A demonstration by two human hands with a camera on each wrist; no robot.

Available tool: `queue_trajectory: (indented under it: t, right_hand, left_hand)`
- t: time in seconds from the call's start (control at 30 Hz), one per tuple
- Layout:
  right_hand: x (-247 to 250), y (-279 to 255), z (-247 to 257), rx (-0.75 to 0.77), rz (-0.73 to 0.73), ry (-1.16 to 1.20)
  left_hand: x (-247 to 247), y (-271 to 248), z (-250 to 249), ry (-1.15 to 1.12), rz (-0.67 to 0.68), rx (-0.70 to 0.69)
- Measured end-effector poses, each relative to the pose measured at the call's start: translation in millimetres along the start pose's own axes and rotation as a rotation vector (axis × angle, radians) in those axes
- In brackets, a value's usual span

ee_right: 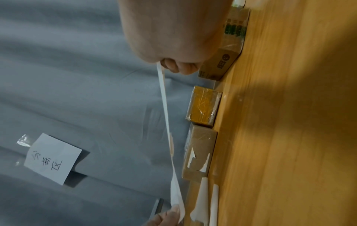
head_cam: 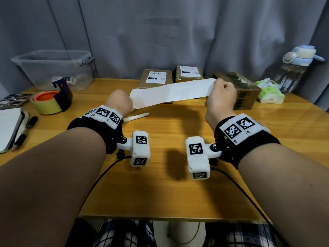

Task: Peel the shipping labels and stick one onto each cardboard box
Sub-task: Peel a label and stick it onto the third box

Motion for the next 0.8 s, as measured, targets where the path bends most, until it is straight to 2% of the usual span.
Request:
queue_trajectory:
  t: [0.1,0.23,0.33,0.5,0.67,0.8]
  right_hand:
    - [0.5,0.1,-3.2,0.000,-0.013,-0.002]
    - [13.0,6.4,0.2,-0.017,-0.040,0.044]
    - [19.3,11.0,3.3,-0.052,0.032,-0.047]
    - [8.8,-1.1,-1.3,-0.083,0.140,-0.164]
    - [-2.5,-12.8,-10.4,-0.136,0.212,-0.166]
    - [-7.9,-19.3,-10.7,-0.169,0.250,-0.185]
  left_hand:
    - [1.9,-1.8,0.6,-0.020,-0.005,0.003]
    - [5.8,-8.7,15.8,0.061,0.010,0.045]
    - [6.6,-13.9,21.2,0.000,0.009,0.016]
    - [2.0,-16.0,1.8,-0.165,0.013,-0.069]
    - [-14.5,-17.8,-6.2,-0.100,0.149,-0.094]
    - [-6.4,-10.1,-18.4,0.016,0.110,-0.146]
Point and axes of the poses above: each hand's wrist, its own y-axis towards the middle knuckle, its own x-axis out of the back of the hand, z = x × y, the point moved 9 cm from there along y, towards the middle knuckle, and after that the axes turned 12 degrees about -x, right-handed, at the moved point
